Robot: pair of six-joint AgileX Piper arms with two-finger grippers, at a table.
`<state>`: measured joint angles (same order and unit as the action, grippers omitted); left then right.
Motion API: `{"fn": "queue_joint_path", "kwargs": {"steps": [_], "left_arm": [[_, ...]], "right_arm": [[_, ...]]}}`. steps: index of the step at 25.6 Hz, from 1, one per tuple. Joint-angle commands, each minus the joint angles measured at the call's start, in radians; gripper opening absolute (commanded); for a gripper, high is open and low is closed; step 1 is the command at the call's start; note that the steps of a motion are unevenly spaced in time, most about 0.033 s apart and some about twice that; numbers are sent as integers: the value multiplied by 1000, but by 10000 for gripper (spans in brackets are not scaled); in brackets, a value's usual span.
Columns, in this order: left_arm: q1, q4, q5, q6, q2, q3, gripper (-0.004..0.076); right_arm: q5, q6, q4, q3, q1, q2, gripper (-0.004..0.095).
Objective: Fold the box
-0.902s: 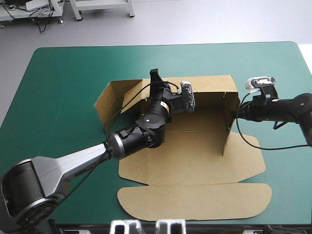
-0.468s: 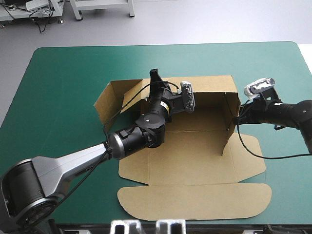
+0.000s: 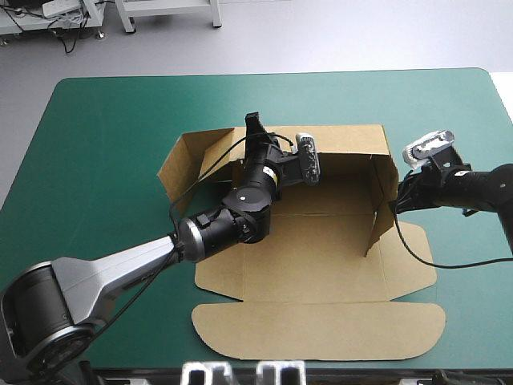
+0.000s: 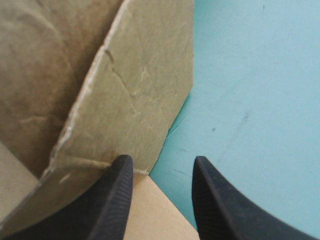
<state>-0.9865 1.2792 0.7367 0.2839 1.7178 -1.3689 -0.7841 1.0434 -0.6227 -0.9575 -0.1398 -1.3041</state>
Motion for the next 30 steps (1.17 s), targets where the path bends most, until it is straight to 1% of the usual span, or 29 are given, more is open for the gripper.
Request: {"fn": "queue_joint_path", "kwargs": {"steps": [1,7,9,12,15,22,25,28,29,30], "left_arm": [[-3,21,-10,18,-40,-24,-10],[-3,44,-50,63,-40,-24,-10],[-3,46,-50,66,-40,-24,-10],[-3,46,-48,60,-40,-24,-10],[-3,47,-50,59,-40,-24,-10],[-3,47,-41,59,-40,-24,-10],[-3,47,-39,59,-40,-24,-10],[-3,47,-39,59,-40,-24,-10],[-3,47,-39,59,-40,-24,-10],[-3,47,-39,59,-40,-24,-10]], "right_arm": [[-89,68,77,-8,-5,52,376],[-184,72,63,-10,-5,81,376],[-183,72,34,-10,-5,81,376],[-143,115,-47,-10,-5,81,376],[-83,128,-67,-10,-5,79,376],[-36,128,-4,-10,-5,79,376],[18,101,77,-10,-5,79,376],[61,91,96,-10,-5,79,376],[65,123,82,-10,-5,79,369],[52,188,64,-10,-5,69,345]]}}
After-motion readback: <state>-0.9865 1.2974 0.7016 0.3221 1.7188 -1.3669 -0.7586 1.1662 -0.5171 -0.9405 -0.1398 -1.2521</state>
